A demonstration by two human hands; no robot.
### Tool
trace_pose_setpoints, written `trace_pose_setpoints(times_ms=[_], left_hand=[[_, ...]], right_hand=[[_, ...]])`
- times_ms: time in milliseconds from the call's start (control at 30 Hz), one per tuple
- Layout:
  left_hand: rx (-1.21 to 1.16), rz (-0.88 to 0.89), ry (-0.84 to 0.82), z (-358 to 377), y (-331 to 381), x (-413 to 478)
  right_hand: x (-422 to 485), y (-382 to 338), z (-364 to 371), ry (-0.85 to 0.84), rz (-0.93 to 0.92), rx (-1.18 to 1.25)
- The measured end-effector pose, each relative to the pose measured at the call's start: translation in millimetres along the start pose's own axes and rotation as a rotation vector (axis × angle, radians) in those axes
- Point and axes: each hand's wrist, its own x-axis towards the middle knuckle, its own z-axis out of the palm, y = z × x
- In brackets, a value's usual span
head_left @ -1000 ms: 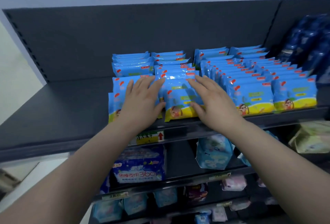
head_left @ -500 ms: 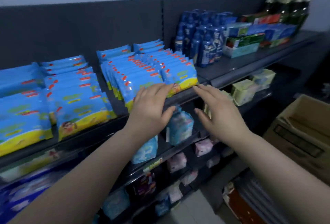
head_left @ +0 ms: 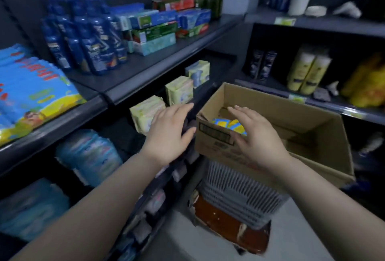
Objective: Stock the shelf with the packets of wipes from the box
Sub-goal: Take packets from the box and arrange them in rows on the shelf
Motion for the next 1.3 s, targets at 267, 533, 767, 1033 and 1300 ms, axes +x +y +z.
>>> trace_pose_setpoints(times_ms=[267, 533, 767, 1033, 1300], left_hand=[[-0.037, 0.059, -0.177, 67, 23, 51], [-0.097, 0.165, -0.307, 125, 7, 136], [-0.042, 0.311, -0.358, 169, -11, 210], [-0.206, 0.299, -0.318, 187, -26, 217], [-0.313, 0.270, -0.304, 187, -31, 220]], right_hand=[[-6, 93, -2, -0.028, 0.189, -0.007], [26, 147, 17, -0.097, 0.258, -0.051], [79, 196, 74, -0.426, 0.206, -0.169], [110, 223, 142, -0.782, 0.207, -0.312], [121, 232, 138, -0.461, 0.151, -0.154]])
